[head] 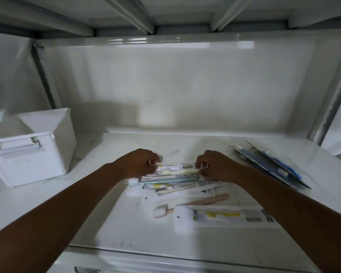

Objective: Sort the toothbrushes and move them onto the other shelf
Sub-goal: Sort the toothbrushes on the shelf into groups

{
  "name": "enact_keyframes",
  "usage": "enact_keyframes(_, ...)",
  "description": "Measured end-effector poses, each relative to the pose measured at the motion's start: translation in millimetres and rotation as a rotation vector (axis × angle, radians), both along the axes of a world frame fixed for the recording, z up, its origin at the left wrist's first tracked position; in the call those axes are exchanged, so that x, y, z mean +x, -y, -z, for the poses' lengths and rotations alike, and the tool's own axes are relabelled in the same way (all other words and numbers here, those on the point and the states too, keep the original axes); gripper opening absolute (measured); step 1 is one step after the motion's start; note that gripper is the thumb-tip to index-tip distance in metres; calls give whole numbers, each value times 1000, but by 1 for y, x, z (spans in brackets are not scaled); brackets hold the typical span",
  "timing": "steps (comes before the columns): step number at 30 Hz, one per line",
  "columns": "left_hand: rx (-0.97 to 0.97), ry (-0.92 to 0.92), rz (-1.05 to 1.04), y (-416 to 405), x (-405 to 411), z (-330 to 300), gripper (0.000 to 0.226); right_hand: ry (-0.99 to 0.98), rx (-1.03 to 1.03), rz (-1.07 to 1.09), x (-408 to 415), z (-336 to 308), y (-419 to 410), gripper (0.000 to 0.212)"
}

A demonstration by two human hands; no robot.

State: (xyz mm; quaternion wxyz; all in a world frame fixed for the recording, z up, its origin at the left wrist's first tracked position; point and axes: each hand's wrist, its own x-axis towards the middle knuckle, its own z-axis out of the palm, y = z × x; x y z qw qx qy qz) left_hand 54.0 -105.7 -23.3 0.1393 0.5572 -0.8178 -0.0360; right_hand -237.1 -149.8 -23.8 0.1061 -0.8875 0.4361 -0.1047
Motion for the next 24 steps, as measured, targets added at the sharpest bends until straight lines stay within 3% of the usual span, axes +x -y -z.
enact_keyframes(7,-86,95,-29,-3,8,-5,19,87,-25,65,-5,-5,2,8)
enact_keyframes(12,-184,-31,-254,-5,19,-3,14,224,1,162,-9,-4,2,6)
enact_keyframes(18,-127,-85,-396,-10,33,-2,9,178,8,260,-7,4,6,4)
enact_keyframes(24,-128,-171,-467,-16,45,6,16,245,87,26,26,-13,-9,15)
